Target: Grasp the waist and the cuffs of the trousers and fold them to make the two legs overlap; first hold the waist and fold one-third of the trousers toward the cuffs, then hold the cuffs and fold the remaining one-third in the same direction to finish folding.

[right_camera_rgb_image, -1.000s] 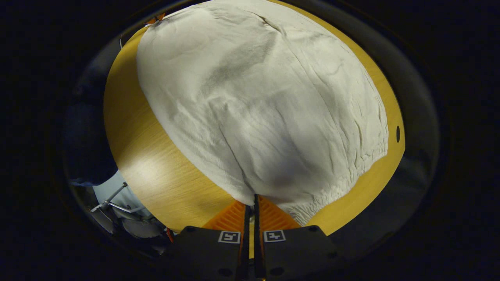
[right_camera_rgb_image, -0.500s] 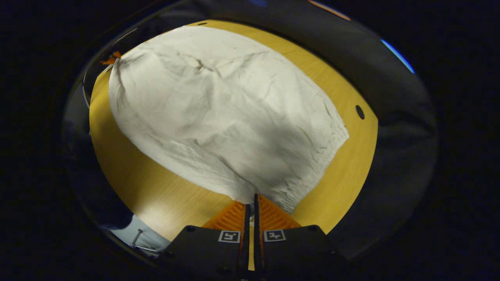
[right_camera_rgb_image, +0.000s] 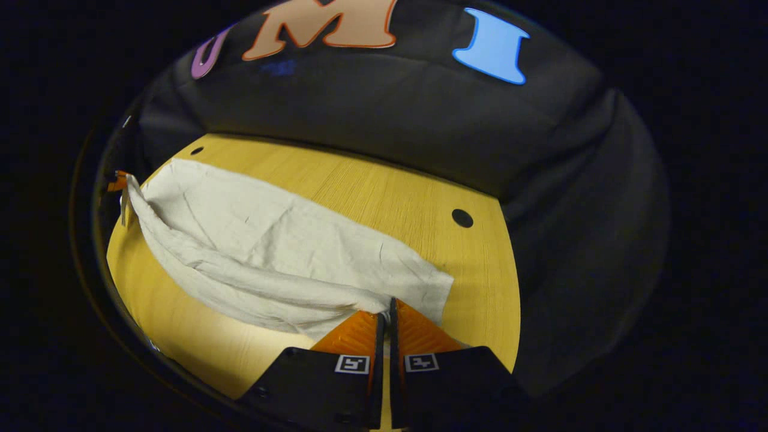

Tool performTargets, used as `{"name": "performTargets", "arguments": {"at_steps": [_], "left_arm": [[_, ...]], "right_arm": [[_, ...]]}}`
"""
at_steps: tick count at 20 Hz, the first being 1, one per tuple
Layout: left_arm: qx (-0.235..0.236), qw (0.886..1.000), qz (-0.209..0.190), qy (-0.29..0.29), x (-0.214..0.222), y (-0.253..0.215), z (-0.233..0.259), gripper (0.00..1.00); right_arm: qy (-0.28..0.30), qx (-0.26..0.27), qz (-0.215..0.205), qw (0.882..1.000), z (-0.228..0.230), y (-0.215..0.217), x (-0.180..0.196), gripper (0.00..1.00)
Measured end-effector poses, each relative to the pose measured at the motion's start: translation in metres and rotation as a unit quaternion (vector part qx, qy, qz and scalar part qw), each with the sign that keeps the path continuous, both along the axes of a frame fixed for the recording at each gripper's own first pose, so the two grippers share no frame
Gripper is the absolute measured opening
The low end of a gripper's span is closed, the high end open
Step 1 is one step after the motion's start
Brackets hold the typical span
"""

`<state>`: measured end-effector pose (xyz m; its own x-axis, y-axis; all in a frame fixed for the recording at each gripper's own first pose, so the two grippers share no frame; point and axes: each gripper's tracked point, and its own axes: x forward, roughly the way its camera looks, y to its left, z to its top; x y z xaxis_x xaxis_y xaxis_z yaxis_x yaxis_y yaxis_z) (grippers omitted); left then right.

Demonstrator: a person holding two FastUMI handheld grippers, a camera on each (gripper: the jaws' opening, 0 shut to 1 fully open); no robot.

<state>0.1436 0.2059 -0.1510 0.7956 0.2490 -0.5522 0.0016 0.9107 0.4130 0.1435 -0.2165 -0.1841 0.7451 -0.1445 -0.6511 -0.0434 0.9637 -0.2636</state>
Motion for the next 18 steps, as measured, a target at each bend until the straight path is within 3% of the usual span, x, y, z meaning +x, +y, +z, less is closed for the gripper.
{"name": "performTargets", "arguments": {"at_steps": [3, 7, 12, 14, 15, 16, 18], "left_arm": [[-0.023, 0.998, 0.037, -0.054, 0.052, 0.005, 0.017, 0.0], [-0.045, 0.993, 0.068, -0.089, 0.11, 0.015, -0.005, 0.0], [-0.062, 0.986, 0.085, -0.131, 0.147, 0.019, -0.026, 0.01], [-0.09, 0.98, 0.086, -0.153, 0.153, 0.02, -0.027, 0.05], [-0.101, 0.977, 0.091, -0.166, 0.153, 0.021, -0.024, 0.26], [-0.111, 0.972, 0.099, -0.182, 0.15, 0.022, -0.019, 0.5], [-0.126, 0.962, 0.113, -0.215, 0.142, 0.024, -0.002, 0.98]], "right_arm": [[-0.044, 0.032, -0.035, 0.998, 0.019, 0.001, 0.039, 0.07], [-0.072, 0.074, -0.069, 0.992, 0.008, -0.001, 0.087, 0.07], [-0.096, 0.091, -0.087, 0.987, -0.026, -0.001, 0.125, 0.07], [-0.105, 0.096, -0.079, 0.987, -0.03, 0.004, 0.134, 0.13], [-0.107, 0.107, -0.066, 0.986, -0.029, 0.012, 0.134, 0.16], [-0.108, 0.111, -0.058, 0.986, -0.03, 0.021, 0.134, 0.33], [-0.114, 0.105, -0.045, 0.987, -0.028, 0.029, 0.136, 0.75]]}}
